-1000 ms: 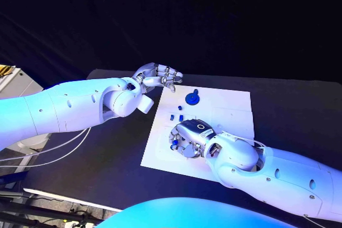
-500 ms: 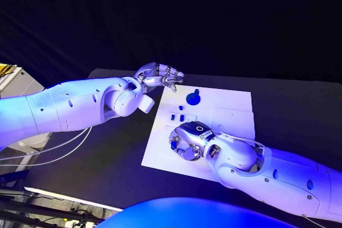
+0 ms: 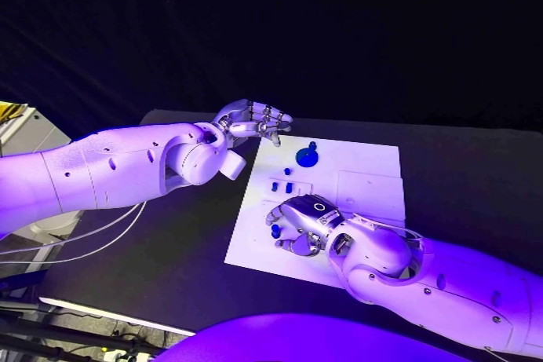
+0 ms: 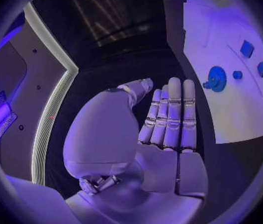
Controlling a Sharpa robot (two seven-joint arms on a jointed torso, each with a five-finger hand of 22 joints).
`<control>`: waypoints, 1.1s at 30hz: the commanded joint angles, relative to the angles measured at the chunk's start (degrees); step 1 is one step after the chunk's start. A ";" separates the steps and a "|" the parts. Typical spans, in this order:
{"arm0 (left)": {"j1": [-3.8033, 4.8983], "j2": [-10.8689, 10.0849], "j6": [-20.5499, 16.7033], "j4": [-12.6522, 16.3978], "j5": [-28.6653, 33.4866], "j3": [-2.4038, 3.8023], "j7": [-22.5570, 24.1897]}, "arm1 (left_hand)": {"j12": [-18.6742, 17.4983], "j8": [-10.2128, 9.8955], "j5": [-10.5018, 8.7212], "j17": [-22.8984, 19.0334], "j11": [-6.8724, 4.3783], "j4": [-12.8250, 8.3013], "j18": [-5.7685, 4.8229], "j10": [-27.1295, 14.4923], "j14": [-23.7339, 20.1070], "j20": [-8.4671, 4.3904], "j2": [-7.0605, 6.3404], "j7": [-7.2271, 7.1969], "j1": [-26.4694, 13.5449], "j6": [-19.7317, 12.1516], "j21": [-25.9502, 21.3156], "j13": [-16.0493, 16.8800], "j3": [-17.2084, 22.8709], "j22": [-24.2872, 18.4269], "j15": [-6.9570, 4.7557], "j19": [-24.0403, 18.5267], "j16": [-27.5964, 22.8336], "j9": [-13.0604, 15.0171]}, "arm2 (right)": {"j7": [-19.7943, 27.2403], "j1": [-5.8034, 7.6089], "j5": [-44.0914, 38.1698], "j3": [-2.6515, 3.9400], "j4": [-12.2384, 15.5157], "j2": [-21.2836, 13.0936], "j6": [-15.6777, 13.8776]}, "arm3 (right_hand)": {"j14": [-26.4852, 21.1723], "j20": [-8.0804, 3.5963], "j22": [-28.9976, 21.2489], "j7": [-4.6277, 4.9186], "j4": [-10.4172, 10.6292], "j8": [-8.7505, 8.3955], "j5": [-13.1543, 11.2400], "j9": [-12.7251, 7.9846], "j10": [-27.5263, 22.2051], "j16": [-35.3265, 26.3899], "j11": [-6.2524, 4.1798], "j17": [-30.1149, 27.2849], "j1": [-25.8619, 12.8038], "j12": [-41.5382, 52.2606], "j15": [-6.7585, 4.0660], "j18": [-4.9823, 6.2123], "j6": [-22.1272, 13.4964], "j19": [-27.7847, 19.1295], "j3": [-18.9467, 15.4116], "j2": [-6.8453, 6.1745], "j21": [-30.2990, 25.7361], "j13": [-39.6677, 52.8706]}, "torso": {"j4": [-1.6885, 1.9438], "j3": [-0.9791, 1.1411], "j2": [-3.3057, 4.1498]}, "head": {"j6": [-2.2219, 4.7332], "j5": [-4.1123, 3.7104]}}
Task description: Assemble the parts on the task board
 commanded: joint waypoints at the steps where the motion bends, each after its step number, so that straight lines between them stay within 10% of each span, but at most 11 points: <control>1: 0.03 0.16 0.04 0.05 0.74 0.04 0.86 | 0.28 -0.12 -0.05 0.07 -0.13 0.46 0.75 -0.45 0.01 0.17 0.29 0.01 -0.18 -0.45 -0.15 0.01 0.01 -0.06 0.21 0.43 0.02 -0.08 | 1.26 -0.18 0.28 0.03 0.81 -0.30 -2.88 | -2.56 0.54 -1.63 0.21 6.21 -0.74 0.40 -0.40 -3.48 -1.21 0.62 -4.72 4.99 2.00 0.54 1.08 -1.37 -1.58 -6.08 -0.27 -6.31 -0.46 | -0.01 0.02 -0.02 | 0.16 -0.05; 3: 0.03 0.27 0.08 -0.01 0.85 0.04 0.86 | 0.28 -0.12 -0.05 0.07 -0.13 0.48 0.75 -0.45 0.01 0.17 0.30 0.01 -0.19 -0.47 -0.17 0.01 0.01 -0.07 0.21 0.43 0.02 -0.08 | 1.32 -0.22 0.32 0.10 1.26 -0.75 -3.54 | -3.20 0.68 -2.27 -0.27 10.16 -0.89 0.42 -0.45 -4.88 -1.07 0.80 -6.21 7.78 3.35 0.68 1.22 -1.75 -1.72 -7.25 -1.02 -7.81 -0.55 | 0.02 0.01 -0.03 | 0.32 -0.16; 13: -0.15 0.73 0.53 -0.58 1.09 0.03 0.83 | 0.31 -0.14 -0.07 0.09 -0.12 0.53 0.75 -0.46 0.03 0.18 0.31 0.02 -0.23 -0.53 -0.21 0.02 -0.01 -0.10 0.22 0.47 0.04 -0.09 | 3.02 0.38 4.62 1.70 6.18 -6.89 -7.06 | -3.52 0.66 -2.68 0.06 10.53 -1.26 0.36 -0.54 -4.79 -1.01 0.65 -7.37 7.99 4.83 0.58 1.35 -2.28 -1.69 -7.30 -0.61 -8.79 -0.44 | -0.28 -0.01 -0.01 | 0.83 -0.84; 21: -0.46 0.17 0.78 -0.79 1.47 -0.10 1.31 | 0.43 -0.14 -0.15 0.18 -0.07 1.07 0.74 -0.58 0.01 0.26 0.06 0.06 -0.84 -0.69 -0.62 0.05 -0.42 -0.40 0.30 0.61 0.10 -0.10 | 2.82 5.27 32.90 2.74 9.61 -17.68 -8.61 | -5.54 0.02 -4.99 2.75 10.14 -1.40 -0.10 -0.55 0.19 -2.24 -0.55 -11.91 5.26 10.35 -0.27 2.04 -1.78 -3.07 -6.06 0.93 -15.04 -0.12 | -1.18 0.02 -0.65 | 0.53 -1.37; 26: -0.79 -0.31 0.57 -0.73 2.02 -0.16 1.78 | 0.46 -0.13 -0.15 0.19 -0.07 1.15 0.73 -0.59 0.00 0.27 0.02 0.06 -0.92 -0.70 -0.70 0.05 -0.48 -0.45 0.31 0.63 0.10 -0.10 | 2.85 7.31 45.52 2.84 10.82 -24.46 -7.80 | 0.95 -1.18 -1.10 2.14 10.11 -0.28 -0.17 -0.23 9.42 2.71 -2.04 -3.88 2.69 15.14 -1.66 0.19 -0.20 3.18 -7.26 1.09 -0.47 1.22 | -1.84 -0.03 -1.09 | 1.53 -4.25; 33: -1.37 -0.98 0.39 -0.39 2.36 -0.19 2.04 | 0.50 -0.10 -0.12 0.21 -0.08 1.30 0.74 -0.60 0.00 0.30 0.06 0.02 -1.01 -0.70 -0.83 0.06 -0.53 -0.55 0.32 0.66 0.11 -0.09 | 0.79 8.12 47.89 2.26 12.92 -32.44 -4.94 | 10.56 -4.44 6.01 -1.06 10.15 5.92 -0.19 2.25 21.15 9.76 -5.75 13.08 -2.57 34.27 -4.98 -2.99 2.25 10.75 -12.73 1.79 23.19 19.21 | -2.59 0.12 -1.49 | 3.10 -9.79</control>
